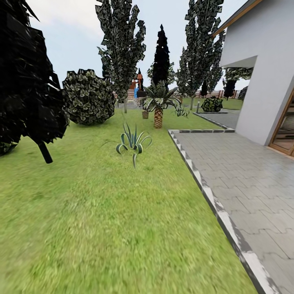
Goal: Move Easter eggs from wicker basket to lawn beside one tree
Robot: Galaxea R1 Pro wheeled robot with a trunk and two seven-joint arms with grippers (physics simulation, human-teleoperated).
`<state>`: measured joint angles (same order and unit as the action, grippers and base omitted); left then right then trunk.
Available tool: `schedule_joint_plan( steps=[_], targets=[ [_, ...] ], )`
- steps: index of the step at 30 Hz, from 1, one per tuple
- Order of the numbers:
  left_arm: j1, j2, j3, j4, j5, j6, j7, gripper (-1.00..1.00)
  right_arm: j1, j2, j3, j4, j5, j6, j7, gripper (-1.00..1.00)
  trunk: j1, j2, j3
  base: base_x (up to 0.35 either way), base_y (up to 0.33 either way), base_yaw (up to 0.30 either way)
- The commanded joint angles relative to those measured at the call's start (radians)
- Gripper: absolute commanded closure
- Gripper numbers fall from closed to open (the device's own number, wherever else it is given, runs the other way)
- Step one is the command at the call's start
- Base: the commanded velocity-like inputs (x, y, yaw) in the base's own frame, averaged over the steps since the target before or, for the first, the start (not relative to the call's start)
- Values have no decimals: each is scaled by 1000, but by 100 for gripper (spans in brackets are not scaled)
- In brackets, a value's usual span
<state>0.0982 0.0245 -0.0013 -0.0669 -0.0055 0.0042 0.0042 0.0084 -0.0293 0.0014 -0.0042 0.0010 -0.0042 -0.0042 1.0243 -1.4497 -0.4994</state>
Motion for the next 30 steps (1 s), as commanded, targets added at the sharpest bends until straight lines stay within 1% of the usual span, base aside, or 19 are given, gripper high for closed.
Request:
schedule_joint_plan(
  steps=[1,30],
  targets=[
    [1,0,0,-2,-1,0,0,-100,0,0,0,0,0,0,0,-100,1,0,-1,333,0,0],
    [1,0,0,-2,-1,0,0,-100,0,0,0,0,0,0,0,-100,1,0,-1,333,0,0]
  ],
)
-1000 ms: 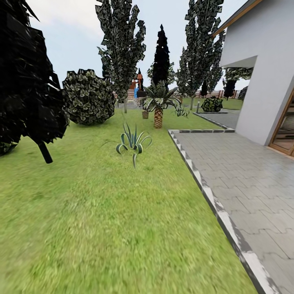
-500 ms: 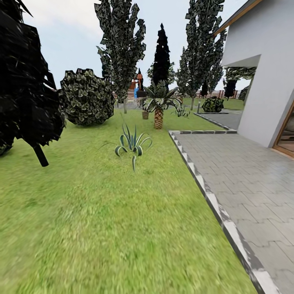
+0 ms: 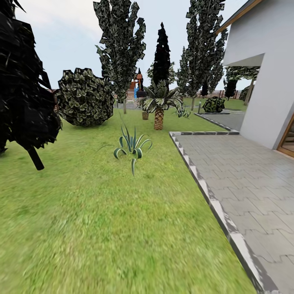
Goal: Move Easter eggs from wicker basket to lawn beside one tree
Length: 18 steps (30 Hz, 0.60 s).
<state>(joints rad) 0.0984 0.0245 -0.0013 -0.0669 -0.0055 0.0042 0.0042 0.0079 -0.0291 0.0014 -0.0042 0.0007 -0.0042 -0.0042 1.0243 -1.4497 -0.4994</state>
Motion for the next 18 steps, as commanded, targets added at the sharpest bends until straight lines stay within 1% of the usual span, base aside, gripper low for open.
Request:
schedule_joint_plan(
  steps=[1,18],
  targets=[
    [1,0,0,-2,-1,0,0,-100,0,0,0,0,0,0,0,-100,1,0,-1,333,0,0],
    [1,0,0,-2,-1,0,0,-100,0,0,0,0,0,0,0,-100,1,0,-1,333,0,0]
  ],
)
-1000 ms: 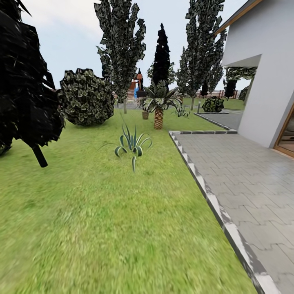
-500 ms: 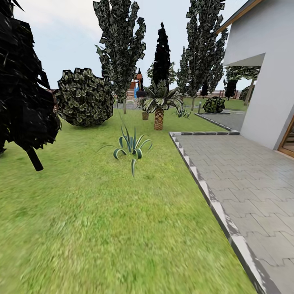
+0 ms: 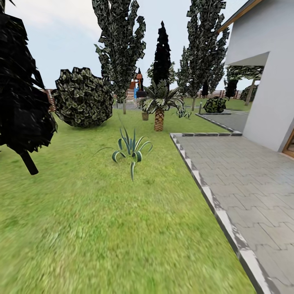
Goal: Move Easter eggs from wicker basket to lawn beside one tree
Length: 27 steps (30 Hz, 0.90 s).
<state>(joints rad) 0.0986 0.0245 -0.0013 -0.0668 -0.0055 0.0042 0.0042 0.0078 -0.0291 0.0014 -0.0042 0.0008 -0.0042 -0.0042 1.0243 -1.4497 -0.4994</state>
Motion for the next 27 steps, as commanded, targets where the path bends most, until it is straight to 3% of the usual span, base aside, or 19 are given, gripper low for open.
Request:
schedule_joint_plan(
  steps=[1,27],
  targets=[
    [1,0,0,-2,-1,0,0,-100,0,0,0,0,0,0,0,-100,1,0,-1,333,0,0],
    [0,0,0,-2,-1,0,0,-100,0,0,0,0,1,0,0,-100,1,0,-1,333,0,0]
  ],
)
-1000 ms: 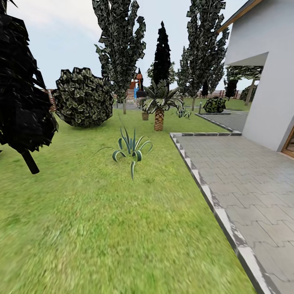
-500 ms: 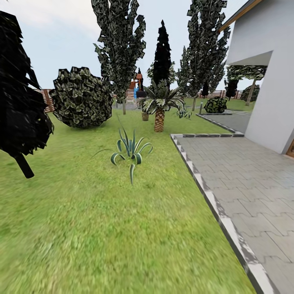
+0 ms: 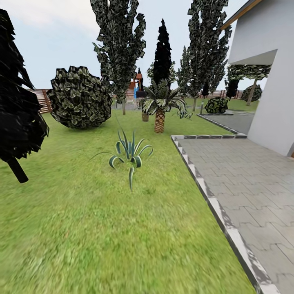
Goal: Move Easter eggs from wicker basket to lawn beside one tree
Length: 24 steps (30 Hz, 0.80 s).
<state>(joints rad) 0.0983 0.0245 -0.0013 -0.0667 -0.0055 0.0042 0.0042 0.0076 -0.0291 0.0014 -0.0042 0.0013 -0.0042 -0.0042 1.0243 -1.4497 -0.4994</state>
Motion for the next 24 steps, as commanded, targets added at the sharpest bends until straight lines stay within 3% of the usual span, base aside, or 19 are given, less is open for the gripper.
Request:
schedule_joint_plan(
  steps=[1,24],
  targets=[
    [1,0,0,-2,-1,0,0,-100,0,0,0,0,0,0,0,-100,1,0,-1,333,0,0],
    [1,0,0,-1,-1,0,0,-100,1,0,0,0,0,0,0,-100,1,0,-1,333,0,0]
  ],
)
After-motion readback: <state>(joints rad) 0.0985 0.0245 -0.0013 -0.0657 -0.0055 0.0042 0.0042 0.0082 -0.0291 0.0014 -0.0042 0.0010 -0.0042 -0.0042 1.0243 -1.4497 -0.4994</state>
